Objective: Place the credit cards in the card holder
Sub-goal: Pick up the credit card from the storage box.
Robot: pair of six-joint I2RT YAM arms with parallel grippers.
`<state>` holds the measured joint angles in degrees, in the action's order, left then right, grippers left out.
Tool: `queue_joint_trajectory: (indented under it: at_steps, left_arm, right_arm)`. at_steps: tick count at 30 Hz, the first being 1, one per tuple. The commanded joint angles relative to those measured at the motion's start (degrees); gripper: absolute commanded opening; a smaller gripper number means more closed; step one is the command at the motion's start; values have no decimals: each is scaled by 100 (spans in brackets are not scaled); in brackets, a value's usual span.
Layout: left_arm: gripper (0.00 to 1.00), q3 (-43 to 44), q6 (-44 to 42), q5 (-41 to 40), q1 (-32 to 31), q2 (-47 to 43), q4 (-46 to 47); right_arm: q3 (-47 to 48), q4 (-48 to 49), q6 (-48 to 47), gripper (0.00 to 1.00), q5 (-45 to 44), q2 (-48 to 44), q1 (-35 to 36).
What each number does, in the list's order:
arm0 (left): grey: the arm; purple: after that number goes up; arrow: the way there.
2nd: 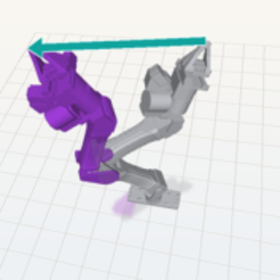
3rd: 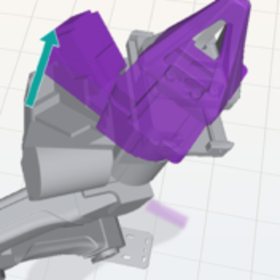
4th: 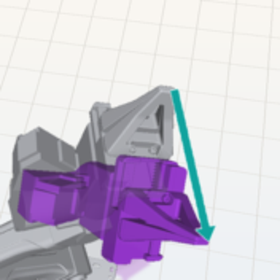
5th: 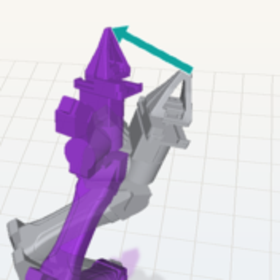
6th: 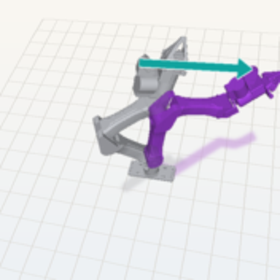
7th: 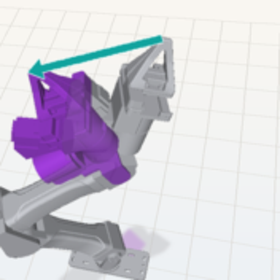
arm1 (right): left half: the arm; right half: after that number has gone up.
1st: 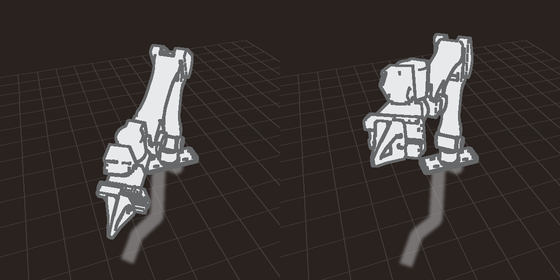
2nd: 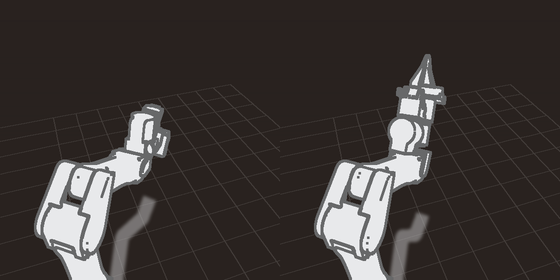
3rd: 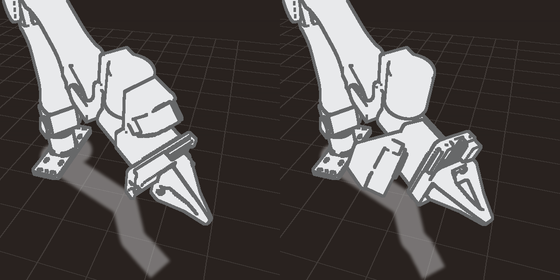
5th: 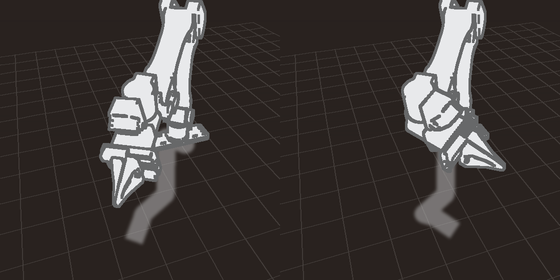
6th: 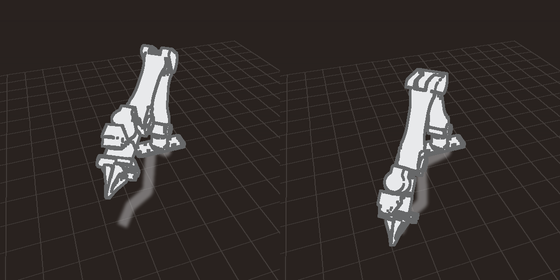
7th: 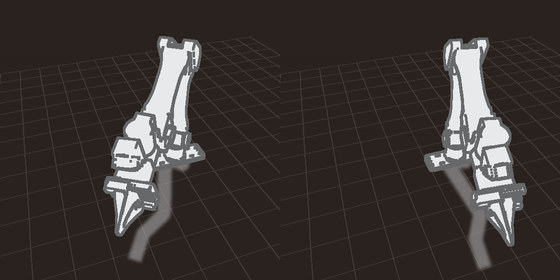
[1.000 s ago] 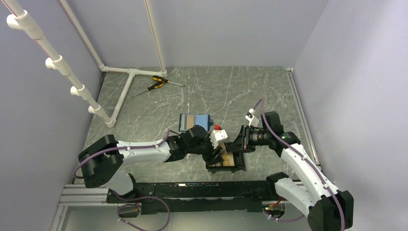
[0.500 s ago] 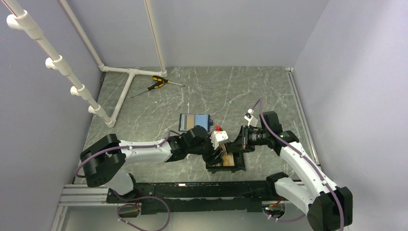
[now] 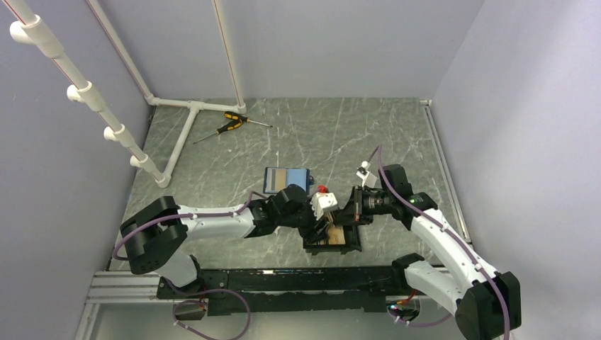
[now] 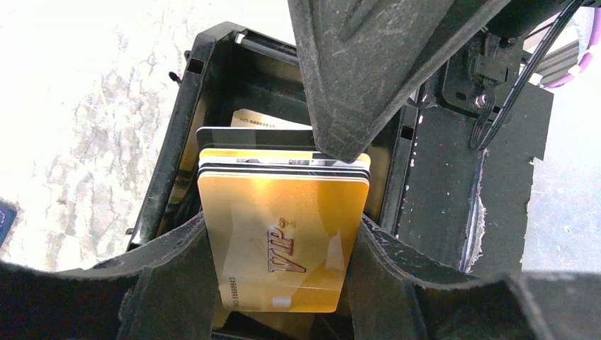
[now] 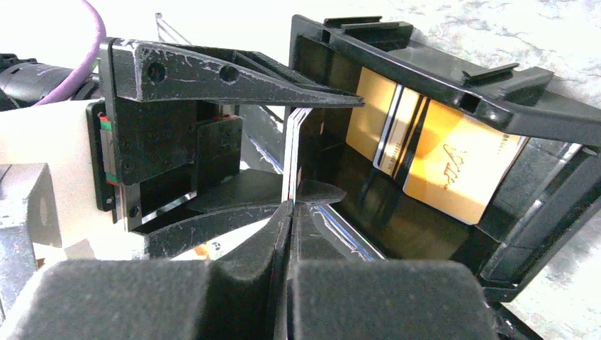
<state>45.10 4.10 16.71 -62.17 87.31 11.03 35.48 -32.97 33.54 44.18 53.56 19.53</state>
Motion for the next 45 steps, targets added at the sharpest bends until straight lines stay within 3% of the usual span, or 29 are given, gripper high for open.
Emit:
queue_joint_trajectory:
  at_steps: [1,4,7,10,12,13,19,24,27,32,37,42,45]
  left_arm:
    - [6,143,-26,106,-5,-97,374]
    - [14,85,51,44,-5,-133,346]
    - [49,48,169,35,-9,-199,275]
    - [72,16,290,80,3,-310,286]
    - [96,100,369,200,16,-328,193]
    - [99,161,413,275,25,-314,136]
    - [99,362,918,739,233,-443,68]
    - [98,528,2224,2214,1375,-608,238]
    - [97,823,2504,2828,1799,-603,-49]
    - [94,1602,2211,3728,2009,-435,-1071]
    - [91,1602,2003,4184,2245,-546,-1509]
    - [80,1491,1836,4843,2300,-627,-1779]
    - [62,1451,1657,4963,2306,-642,-2062]
  right_arm:
    - [39,-126,-119,0,-378,6,60]
    - [147,-362,-146,0,-823,-105,60]
    - [286,-623,-260,0,-1284,-199,60]
    - [359,-741,-455,0,-1432,-201,60]
    - [427,-818,-566,0,-1521,-176,60]
    - [465,-881,-620,0,-1613,-172,60]
    - [826,-1136,-846,0,-1779,-228,59]
    - [1357,-1182,-1102,0,-1608,-431,60]
    - [1783,-1289,-1387,0,-1467,-312,60]
    - [2190,-1152,-1778,0,-125,237,204]
    - [2255,-690,-1799,0,945,427,529]
    - [2319,-499,-1809,0,909,560,1031]
    - [2310,-308,-1747,0,925,608,1237]
